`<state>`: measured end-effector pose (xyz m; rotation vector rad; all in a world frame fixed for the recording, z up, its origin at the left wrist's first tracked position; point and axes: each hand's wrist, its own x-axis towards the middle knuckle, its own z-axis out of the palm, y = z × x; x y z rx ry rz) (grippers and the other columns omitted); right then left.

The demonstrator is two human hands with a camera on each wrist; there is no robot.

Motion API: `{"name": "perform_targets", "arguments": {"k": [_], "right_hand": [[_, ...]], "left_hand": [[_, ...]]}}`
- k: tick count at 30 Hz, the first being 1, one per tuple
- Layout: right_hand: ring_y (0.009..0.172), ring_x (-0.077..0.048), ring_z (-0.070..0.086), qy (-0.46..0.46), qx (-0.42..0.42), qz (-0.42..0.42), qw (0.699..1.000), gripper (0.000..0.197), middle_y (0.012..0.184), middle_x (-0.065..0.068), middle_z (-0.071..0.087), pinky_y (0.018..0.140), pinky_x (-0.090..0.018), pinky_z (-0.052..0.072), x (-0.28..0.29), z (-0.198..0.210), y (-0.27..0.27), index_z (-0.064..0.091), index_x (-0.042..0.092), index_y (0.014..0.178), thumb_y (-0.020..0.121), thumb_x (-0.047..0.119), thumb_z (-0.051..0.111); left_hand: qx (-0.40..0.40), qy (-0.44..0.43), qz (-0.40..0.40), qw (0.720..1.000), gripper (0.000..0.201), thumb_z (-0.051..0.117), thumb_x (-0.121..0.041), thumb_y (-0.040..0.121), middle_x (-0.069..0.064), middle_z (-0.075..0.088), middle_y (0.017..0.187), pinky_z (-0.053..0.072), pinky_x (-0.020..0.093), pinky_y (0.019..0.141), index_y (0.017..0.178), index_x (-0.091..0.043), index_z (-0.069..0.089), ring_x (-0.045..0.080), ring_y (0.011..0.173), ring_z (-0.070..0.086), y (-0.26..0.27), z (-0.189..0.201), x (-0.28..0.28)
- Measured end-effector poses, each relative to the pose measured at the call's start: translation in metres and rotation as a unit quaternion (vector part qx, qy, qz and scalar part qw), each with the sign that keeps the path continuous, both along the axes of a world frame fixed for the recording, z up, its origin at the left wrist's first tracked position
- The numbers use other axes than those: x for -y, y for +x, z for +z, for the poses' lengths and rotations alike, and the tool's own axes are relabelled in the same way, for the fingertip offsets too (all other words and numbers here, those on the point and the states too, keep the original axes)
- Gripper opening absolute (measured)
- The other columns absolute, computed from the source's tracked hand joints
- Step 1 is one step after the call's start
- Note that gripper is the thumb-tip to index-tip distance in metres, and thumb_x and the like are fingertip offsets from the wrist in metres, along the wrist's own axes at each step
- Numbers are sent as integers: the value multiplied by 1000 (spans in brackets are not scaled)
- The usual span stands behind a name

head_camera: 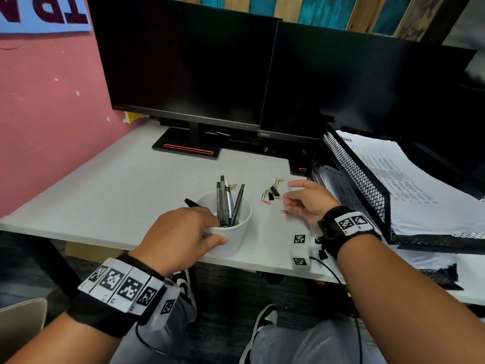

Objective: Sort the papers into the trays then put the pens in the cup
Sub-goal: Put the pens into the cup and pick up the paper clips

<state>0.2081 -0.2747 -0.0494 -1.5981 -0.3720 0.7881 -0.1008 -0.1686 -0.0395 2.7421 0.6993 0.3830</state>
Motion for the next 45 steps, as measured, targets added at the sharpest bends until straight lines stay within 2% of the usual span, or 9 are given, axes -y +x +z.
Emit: {"name": "perform_targets", "arguments": {"k": [5,8,12,15,25,29,36,39,45], "right_hand": [[63,-20,52,-2,-44,-32,999,33,78,-12,58,58,-31,49,-1,6,-2,62,3,89,91,-14,34],[54,-22,44,-131,35,-29,990,16,70,-9,51,51,-29,39,-7,2,-1,58,7,79,87,-2,47],[94,-32,68,-372,321,143,859,25,105,-17,68,79,-38,57,-9,-2,-2,69,-3,108,93,17,65],[121,-33,65,-394,357,161,832,40,130,-14,68,100,-38,55,-10,-9,-2,69,0,126,93,23,72],[87,-28,57,-443,419,198,767,5,98,-12,65,79,-34,51,-23,-21,0,61,14,95,93,18,60],[75,-22,61,-460,430,187,754,21,84,-3,63,55,-25,43,-23,-26,3,56,10,75,88,24,65],[81,-26,64,-454,426,177,763,19,90,-9,69,66,-30,48,-14,-28,0,60,11,81,90,25,66],[67,-25,57,-440,378,208,788,24,73,-6,56,57,-27,41,-12,-20,-9,52,10,73,94,17,61],[58,-19,40,-34,84,113,989,28,64,-7,50,50,-30,31,-9,23,-53,54,11,68,95,2,57]], "left_hand": [[3,6,-4,1000,20,65,-58,91,-17,62,87,43,23,64,86,-40,67,4,82,60,0,5,3],[5,11,-2,1000,28,65,-58,91,-15,58,80,39,22,60,75,-37,58,6,75,57,0,7,4],[16,20,-4,1000,26,66,-58,91,-16,58,83,37,20,58,87,-33,70,6,76,58,-3,10,4],[18,22,-8,1000,27,66,-58,91,-16,57,81,28,16,56,82,-33,66,6,71,55,-7,14,4],[12,19,-35,999,33,64,-58,92,-15,58,83,42,26,62,79,-27,66,5,76,57,-16,14,4],[18,14,-37,999,32,65,-57,92,-16,59,85,46,28,65,82,-27,69,5,78,59,-20,13,4],[56,-17,-35,998,26,68,-55,92,-15,60,85,43,25,63,83,-31,70,4,75,58,-38,9,10],[69,-35,-36,996,23,69,-54,91,-17,61,87,48,27,67,88,-31,73,4,79,60,-46,7,11],[46,-39,-25,998,24,69,-51,92,-16,59,87,45,28,67,89,-28,73,4,80,58,-51,-2,12]]}}
